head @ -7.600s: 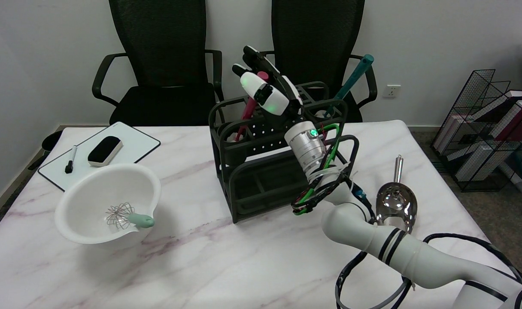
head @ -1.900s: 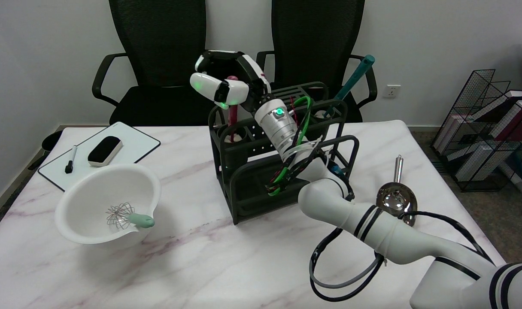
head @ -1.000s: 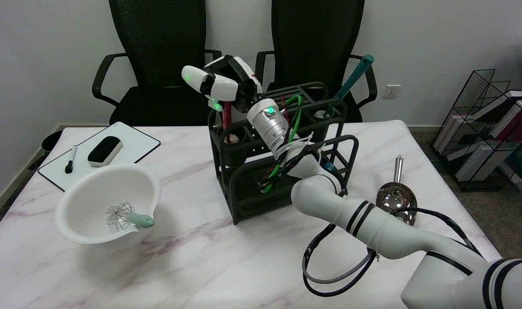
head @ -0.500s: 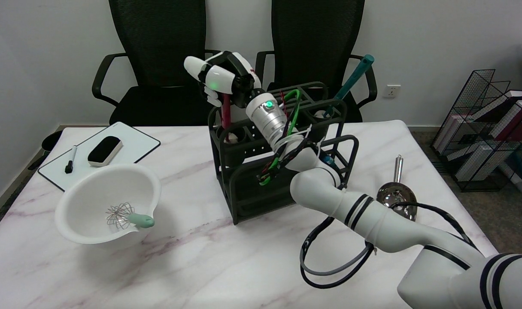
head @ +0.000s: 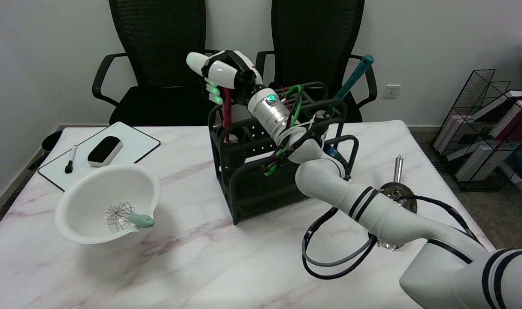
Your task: Pick up the pink sponge bottle brush.
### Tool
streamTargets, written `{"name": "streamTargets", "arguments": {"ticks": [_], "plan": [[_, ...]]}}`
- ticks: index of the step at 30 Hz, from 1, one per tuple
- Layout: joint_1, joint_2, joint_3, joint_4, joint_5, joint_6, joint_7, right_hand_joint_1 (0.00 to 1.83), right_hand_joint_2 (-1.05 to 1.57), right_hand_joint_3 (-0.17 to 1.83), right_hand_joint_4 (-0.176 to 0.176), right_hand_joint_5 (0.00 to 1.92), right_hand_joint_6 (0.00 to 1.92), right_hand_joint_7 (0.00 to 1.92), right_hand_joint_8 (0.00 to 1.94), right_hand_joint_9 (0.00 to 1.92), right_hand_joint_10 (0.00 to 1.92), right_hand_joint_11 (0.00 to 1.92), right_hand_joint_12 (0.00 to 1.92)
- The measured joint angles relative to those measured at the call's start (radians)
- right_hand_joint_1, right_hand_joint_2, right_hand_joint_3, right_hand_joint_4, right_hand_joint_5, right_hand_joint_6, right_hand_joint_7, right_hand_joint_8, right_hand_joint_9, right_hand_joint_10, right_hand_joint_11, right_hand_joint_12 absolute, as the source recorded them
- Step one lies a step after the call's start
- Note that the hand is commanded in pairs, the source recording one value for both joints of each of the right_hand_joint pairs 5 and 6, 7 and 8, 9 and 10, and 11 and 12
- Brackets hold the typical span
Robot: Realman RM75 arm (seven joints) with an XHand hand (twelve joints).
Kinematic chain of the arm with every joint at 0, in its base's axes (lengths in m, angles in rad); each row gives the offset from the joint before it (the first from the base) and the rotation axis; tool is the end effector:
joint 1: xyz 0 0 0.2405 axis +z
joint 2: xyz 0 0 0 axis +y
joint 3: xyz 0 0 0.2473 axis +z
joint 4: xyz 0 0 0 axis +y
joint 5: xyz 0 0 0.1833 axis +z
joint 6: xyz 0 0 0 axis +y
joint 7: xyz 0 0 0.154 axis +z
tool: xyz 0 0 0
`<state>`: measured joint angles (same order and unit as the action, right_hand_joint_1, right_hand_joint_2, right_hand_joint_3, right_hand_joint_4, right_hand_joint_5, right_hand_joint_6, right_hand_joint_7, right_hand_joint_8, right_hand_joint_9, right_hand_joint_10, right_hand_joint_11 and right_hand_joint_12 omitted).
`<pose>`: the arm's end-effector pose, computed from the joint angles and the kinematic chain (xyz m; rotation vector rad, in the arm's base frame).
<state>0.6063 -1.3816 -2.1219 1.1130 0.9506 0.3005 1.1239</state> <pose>-0.1577 -0.4524 0.1826 1.5349 -1.3455 1.3578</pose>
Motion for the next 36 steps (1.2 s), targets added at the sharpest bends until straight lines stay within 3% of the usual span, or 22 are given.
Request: {"name": "streamTargets", "arguments": {"ticks": [36], "plan": [[0.044,0.063,0.055,0.146,0.05,-0.202,0.004,0.97,1.57,0.48,0.0,1.92,1.92,1.92,1.92,1.92,1.92,1.92,1.92]]}}
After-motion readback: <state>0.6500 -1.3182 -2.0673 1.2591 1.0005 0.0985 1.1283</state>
